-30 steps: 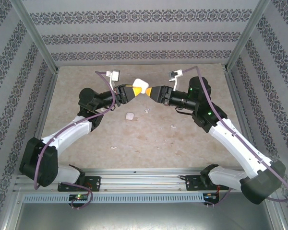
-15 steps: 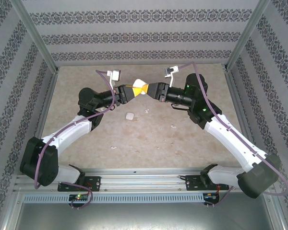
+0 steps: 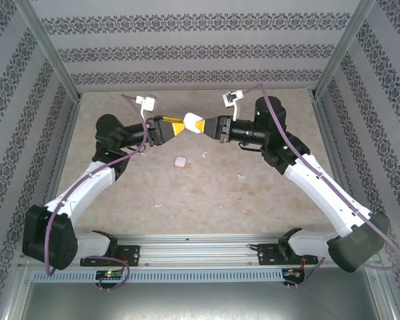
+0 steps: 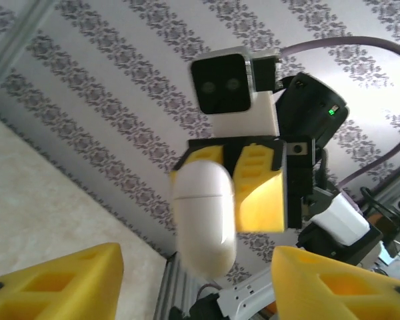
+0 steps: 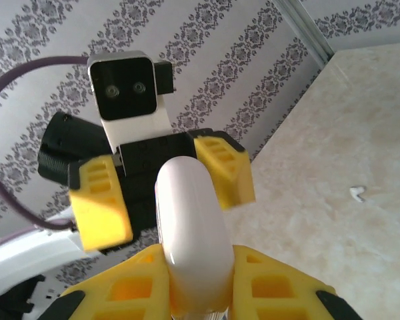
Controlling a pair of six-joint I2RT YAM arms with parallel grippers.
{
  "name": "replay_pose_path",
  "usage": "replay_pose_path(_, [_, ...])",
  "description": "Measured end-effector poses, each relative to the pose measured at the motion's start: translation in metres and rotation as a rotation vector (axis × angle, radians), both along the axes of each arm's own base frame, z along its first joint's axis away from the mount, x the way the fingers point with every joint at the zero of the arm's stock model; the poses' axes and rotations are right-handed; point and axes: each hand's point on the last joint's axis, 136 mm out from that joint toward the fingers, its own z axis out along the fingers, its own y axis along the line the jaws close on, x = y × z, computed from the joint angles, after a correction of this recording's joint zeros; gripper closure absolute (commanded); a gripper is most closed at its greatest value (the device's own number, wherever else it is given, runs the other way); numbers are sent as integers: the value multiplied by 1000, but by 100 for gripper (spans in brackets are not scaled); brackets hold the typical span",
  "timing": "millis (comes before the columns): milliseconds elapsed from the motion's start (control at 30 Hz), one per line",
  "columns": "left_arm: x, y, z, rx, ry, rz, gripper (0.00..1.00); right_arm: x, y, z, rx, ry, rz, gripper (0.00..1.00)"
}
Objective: Insert the wireless bluetooth earbuds into the charging case
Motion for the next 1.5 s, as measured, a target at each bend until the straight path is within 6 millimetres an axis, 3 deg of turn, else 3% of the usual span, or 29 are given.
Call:
replay_pose_path(100, [-4, 18, -1, 55, -34, 53, 33, -6, -2, 10, -44, -69, 21, 94])
replay_pose_path(233, [-27, 22, 4, 109, -136, 60, 32, -17, 3, 15, -91, -141, 68, 94])
replay_pose_path(367, [-42, 23, 14, 115, -216, 47, 33, -23, 15, 6, -137, -174, 132, 94])
replay_pose_path(567, [-49, 13, 10, 112, -215, -8, 35, -21, 29, -8, -179, -176, 187, 94])
replay_pose_path(1100, [-49, 6, -9, 131, -168, -41, 66, -31, 40, -7, -176, -198, 241, 93])
replay_pose_path(1400, [-52, 4, -10, 125, -149, -73, 67, -37, 43, -6, -170, -199, 264, 93])
replay_pose_path(1500, [-51, 4, -8, 117, -143, -75, 71, -37, 44, -6, -168, -200, 267, 93])
